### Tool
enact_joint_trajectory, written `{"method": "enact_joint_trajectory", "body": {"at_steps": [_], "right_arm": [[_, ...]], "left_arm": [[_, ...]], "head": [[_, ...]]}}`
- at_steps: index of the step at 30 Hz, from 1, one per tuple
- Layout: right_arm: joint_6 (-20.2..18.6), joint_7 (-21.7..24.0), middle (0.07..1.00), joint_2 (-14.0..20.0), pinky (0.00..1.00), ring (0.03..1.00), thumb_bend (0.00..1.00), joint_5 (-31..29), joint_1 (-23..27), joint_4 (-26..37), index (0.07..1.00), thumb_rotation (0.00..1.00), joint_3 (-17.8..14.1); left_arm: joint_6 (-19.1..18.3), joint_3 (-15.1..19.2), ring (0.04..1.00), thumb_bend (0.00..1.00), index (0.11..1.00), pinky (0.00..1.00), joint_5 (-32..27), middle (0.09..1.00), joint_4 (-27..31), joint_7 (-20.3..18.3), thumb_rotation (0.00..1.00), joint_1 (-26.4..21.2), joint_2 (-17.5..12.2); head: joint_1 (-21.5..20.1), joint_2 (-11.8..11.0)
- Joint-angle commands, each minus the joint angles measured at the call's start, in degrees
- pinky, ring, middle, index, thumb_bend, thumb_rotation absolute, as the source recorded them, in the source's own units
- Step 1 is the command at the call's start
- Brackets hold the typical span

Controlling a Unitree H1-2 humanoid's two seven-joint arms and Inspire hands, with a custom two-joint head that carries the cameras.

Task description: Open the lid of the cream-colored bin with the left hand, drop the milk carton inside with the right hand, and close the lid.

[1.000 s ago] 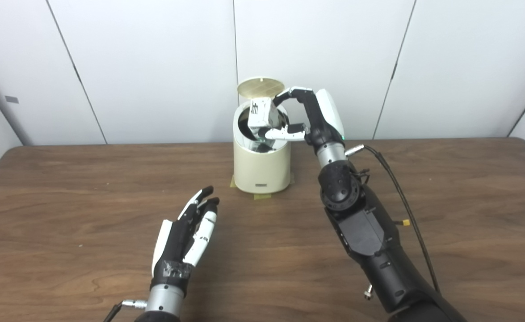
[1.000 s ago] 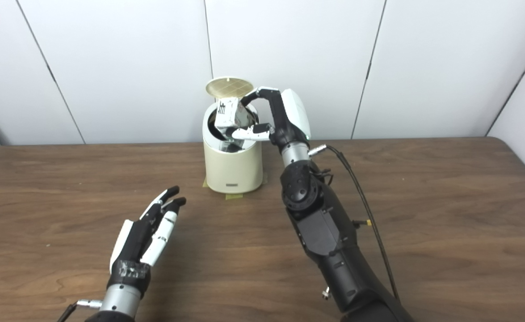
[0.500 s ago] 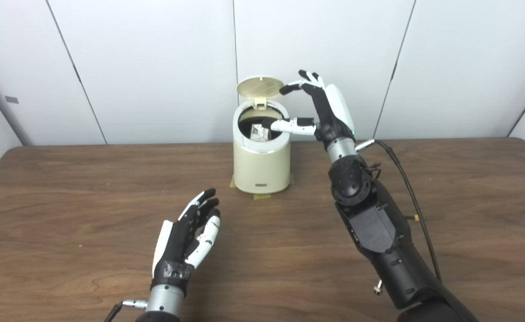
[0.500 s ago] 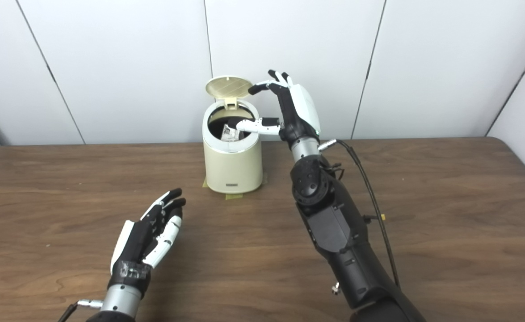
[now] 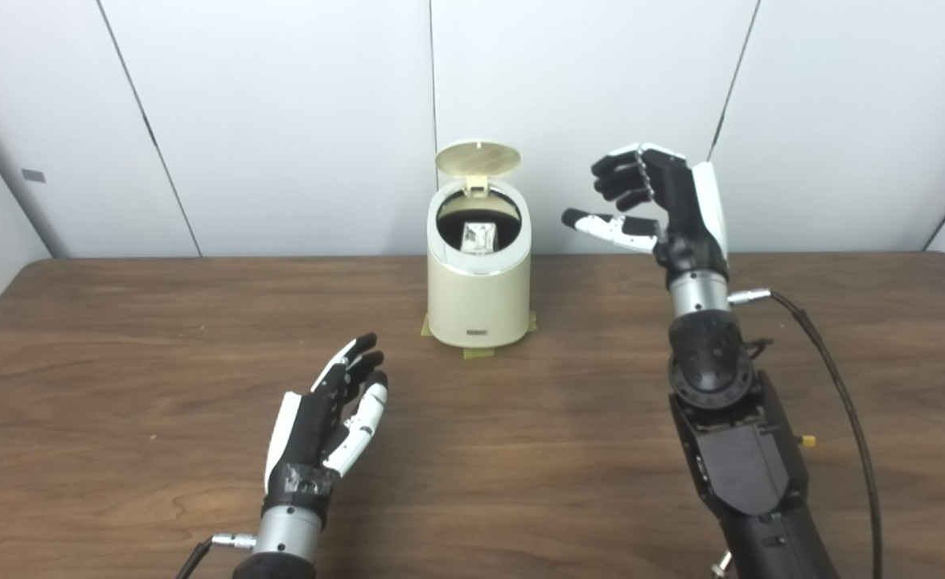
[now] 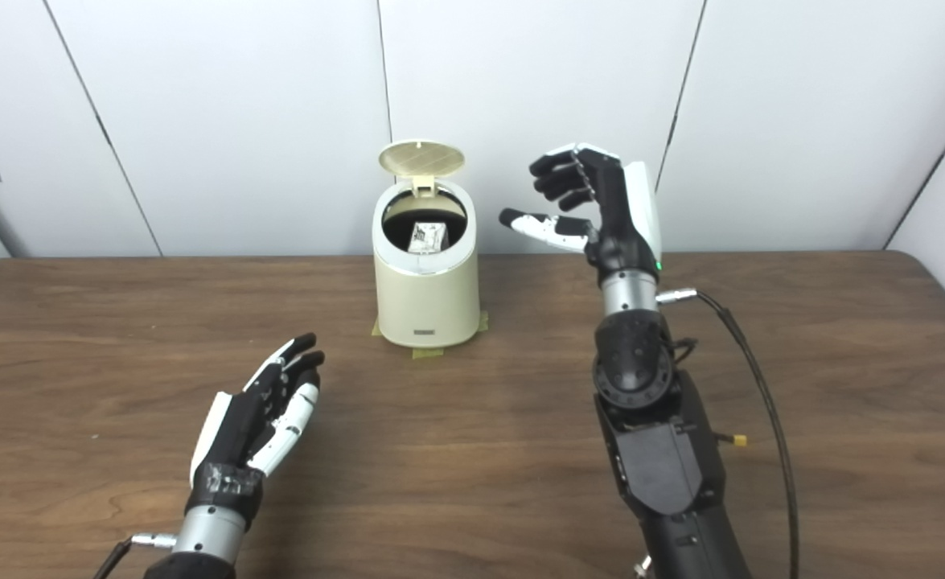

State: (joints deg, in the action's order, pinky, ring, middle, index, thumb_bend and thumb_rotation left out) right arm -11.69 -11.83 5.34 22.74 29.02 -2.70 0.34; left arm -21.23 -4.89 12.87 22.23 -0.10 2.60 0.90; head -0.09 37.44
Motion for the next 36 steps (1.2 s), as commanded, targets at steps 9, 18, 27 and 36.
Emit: {"method": "enact_joint_trajectory", "body": {"at_steps": [9,18,27,36], "right_arm": [[-3.3,8.0,0.754,0.3,0.63,0.705,0.55,-14.6,-7.7,9.6,0.74,0.47,-5.7],[0.7,11.2,0.86,0.6,0.74,0.833,0.51,-20.8,-16.8,12.0,0.839,0.7,-5.5],[-4.0,12.7,0.946,-1.8,0.89,0.942,0.56,-26.3,-21.9,15.1,0.943,0.96,-5.7],[-1.2,12.5,0.953,-4.5,0.88,0.953,0.67,-30.7,-24.0,14.9,0.938,1.0,-6.8]], "left_arm": [[0.4,4.7,0.886,0.19,0.895,0.91,-5.0,0.87,-0.1,-0.8,0.67,-8.3,-2.3],[0.4,7.8,0.851,0.26,0.869,0.85,-12.1,0.853,-6.7,-5.7,0.64,-25.6,-8.9],[-0.7,6.9,0.857,0.34,0.851,0.83,-12.9,0.847,-21.8,-7.1,0.65,-42.5,-11.1],[2.4,1.7,0.866,0.33,0.875,0.85,-10.0,0.864,-33.3,-9.7,0.78,-51.9,-13.1]], "head": [[-0.1,-0.4],[0.3,-1.3],[0.2,-2.2],[0.9,-2.4]]}}
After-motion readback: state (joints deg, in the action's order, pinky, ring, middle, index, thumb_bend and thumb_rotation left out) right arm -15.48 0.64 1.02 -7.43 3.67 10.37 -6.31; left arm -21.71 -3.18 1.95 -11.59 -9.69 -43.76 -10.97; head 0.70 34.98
